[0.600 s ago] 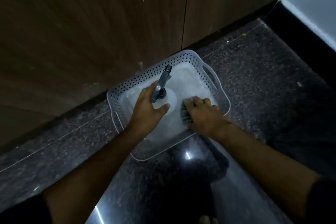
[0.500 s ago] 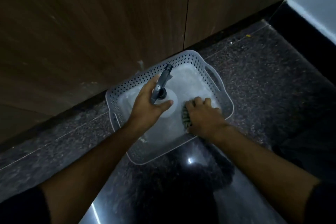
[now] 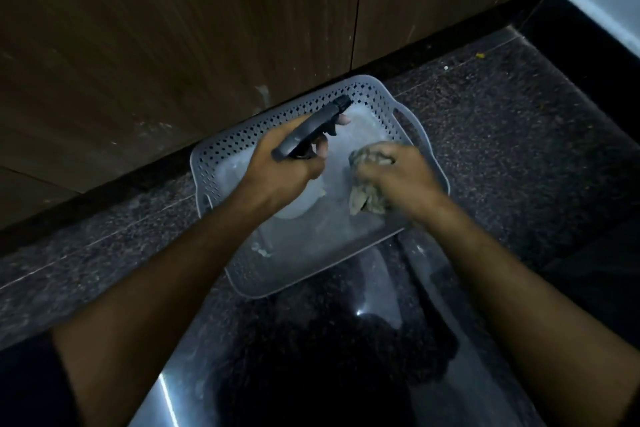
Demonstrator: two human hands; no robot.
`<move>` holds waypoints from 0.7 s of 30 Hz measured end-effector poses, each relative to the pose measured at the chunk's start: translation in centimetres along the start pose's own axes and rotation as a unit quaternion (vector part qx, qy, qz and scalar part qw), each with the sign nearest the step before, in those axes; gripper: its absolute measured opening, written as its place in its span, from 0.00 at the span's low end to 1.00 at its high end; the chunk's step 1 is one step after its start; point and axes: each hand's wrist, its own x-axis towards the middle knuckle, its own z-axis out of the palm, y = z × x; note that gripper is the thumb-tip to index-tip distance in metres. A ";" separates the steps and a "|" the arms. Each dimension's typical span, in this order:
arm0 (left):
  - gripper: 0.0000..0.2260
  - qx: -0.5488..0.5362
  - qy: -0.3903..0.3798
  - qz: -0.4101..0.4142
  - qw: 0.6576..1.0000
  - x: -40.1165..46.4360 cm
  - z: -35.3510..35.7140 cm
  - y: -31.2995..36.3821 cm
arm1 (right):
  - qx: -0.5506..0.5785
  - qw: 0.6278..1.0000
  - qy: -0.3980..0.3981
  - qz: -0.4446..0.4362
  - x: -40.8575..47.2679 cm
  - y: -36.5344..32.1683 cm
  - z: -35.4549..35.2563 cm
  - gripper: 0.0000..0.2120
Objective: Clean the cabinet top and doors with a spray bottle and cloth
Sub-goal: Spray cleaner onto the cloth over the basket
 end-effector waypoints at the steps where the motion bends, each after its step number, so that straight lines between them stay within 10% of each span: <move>1: 0.15 0.034 -0.005 -0.008 0.999 -0.2 -0.5 0.2 | 0.125 0.992 0.003 0.033 -0.1 -0.4 -0.1 0.07; 4: 0.08 0.094 -0.032 -0.028 0.995 -0.8 -2.1 0.0 | 0.384 0.912 -0.077 0.120 -0.2 -0.3 0.1 0.18; 10: 0.10 0.126 -0.014 -0.043 0.991 -2.0 -2.2 0.6 | 0.465 0.876 -0.104 0.073 0.1 -0.5 0.5 0.33; 21: 0.11 0.089 -0.003 -0.070 0.994 -2.4 -2.0 0.8 | 0.401 0.914 -0.012 0.059 0.1 -1.4 0.7 0.24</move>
